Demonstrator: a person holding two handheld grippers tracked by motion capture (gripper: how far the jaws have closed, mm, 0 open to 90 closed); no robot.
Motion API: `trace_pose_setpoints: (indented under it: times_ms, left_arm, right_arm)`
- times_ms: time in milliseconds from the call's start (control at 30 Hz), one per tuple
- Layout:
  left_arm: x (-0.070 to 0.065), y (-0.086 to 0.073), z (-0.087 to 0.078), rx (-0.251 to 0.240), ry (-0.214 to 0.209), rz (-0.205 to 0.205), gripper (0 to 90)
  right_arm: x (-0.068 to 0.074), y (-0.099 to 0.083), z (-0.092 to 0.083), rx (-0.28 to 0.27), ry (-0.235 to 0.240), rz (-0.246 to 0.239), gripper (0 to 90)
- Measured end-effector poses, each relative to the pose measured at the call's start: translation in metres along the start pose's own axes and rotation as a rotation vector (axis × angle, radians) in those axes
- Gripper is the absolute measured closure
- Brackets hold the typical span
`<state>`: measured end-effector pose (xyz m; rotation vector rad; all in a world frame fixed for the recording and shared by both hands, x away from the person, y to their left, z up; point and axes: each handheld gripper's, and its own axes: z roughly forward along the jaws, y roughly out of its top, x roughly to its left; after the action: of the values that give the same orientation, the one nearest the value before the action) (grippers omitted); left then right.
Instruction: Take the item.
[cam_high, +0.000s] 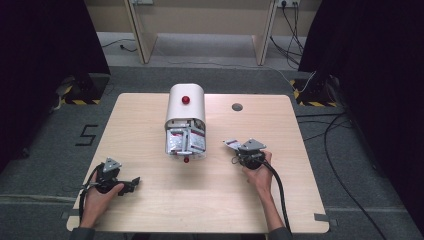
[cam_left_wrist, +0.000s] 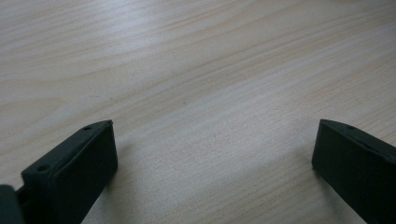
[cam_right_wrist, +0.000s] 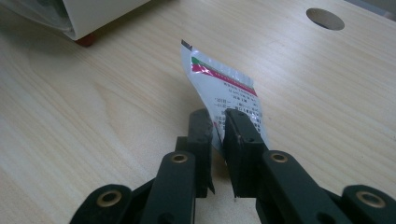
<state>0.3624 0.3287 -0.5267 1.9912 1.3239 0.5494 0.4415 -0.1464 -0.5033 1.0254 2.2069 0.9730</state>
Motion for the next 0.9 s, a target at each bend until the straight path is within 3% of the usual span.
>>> trace_pose_setpoints:
  times_ms: [233,433,567,900]
  left_arm:
    - [0.0,0.0,0.0,-0.001,0.0,-0.001,0.0]
    - [0.0,0.0,0.0,-0.001,0.0,-0.001,0.0]
    - [0.0,0.0,0.0,0.0,0.0,0.0,0.0]
    - [0.0,0.0,0.0,-0.001,0.0,-0.001,0.0]
  right_arm:
    - [0.0,0.001,-0.002,-0.01,0.024,0.037,72.9]
    - [0.0,0.003,-0.003,-0.023,0.058,0.084,60.8]
    - [0.0,0.005,-0.005,-0.032,0.052,0.1,53.8]
    - [0.001,0.008,-0.011,-0.048,0.065,0.132,46.8]
